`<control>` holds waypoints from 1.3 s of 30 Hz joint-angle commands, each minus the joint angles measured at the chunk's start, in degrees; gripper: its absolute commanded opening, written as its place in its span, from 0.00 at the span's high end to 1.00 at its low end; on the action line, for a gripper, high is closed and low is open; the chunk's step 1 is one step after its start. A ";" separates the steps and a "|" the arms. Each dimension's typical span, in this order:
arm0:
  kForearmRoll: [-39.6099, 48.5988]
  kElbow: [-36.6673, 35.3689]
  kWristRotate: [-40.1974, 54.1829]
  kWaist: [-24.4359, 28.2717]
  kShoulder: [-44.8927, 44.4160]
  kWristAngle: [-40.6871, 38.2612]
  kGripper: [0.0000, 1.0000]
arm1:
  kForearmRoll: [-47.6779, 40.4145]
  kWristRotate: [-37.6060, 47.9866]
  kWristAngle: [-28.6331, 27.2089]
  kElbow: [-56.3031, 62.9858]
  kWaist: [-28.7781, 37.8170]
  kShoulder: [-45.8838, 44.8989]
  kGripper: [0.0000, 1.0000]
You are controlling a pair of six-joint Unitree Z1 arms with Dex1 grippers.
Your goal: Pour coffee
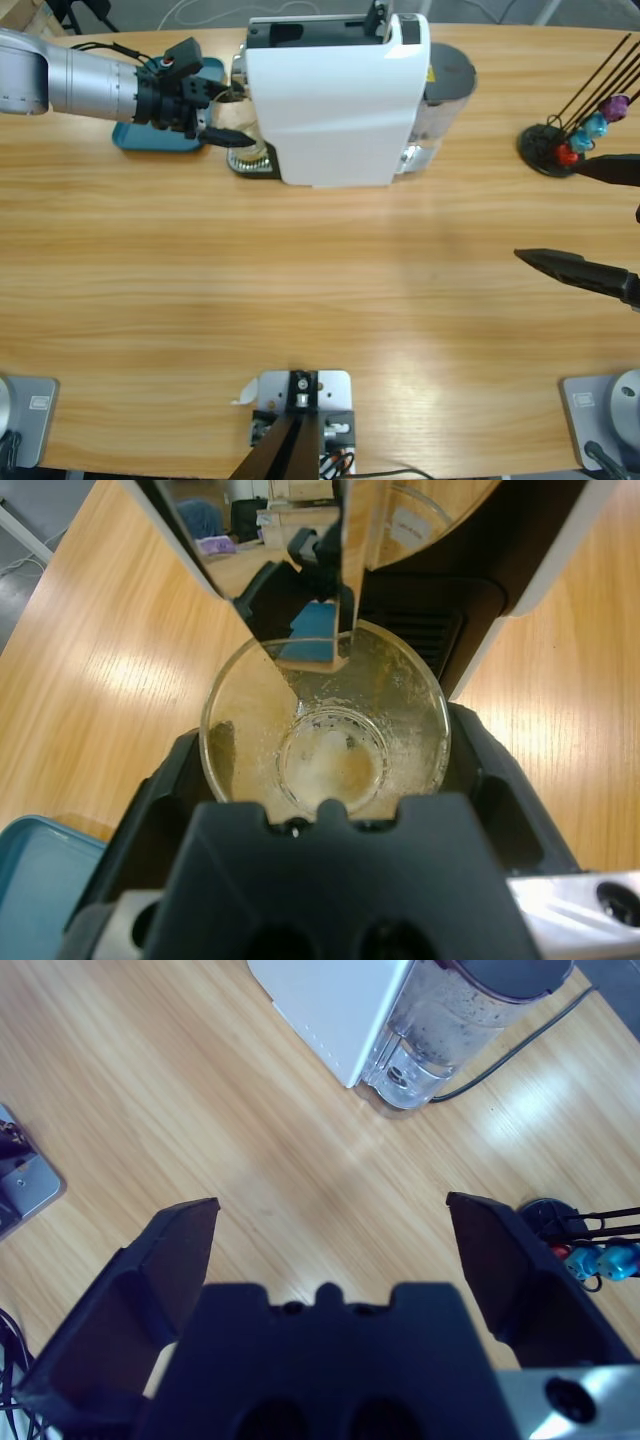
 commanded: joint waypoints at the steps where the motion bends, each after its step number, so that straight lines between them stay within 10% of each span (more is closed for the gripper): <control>1: 1.40 1.62 0.39 0.55 2.23 -0.85 1.00 | -0.82 -0.47 -0.02 0.13 0.32 1.68 0.01; 17: 1.40 2.38 0.20 0.94 1.63 -3.00 1.00 | 0.66 -0.83 -0.49 0.13 0.32 0.50 0.01; 18: 1.40 2.39 0.18 1.24 1.56 -3.23 0.79 | 0.66 -0.83 -0.46 0.06 0.32 0.63 0.01; 19: 1.40 2.43 0.13 1.52 1.49 -3.40 0.31 | 0.66 -0.83 -0.46 -0.04 0.32 0.75 0.01; 21: 1.31 3.01 0.71 2.36 1.16 -5.99 0.03 | 0.70 -0.83 -0.40 -0.22 0.32 0.82 0.01; 39: 1.22 5.15 0.11 9.06 -3.92 -13.12 0.00 | 2.10 -0.83 -0.47 -0.92 0.32 0.82 0.01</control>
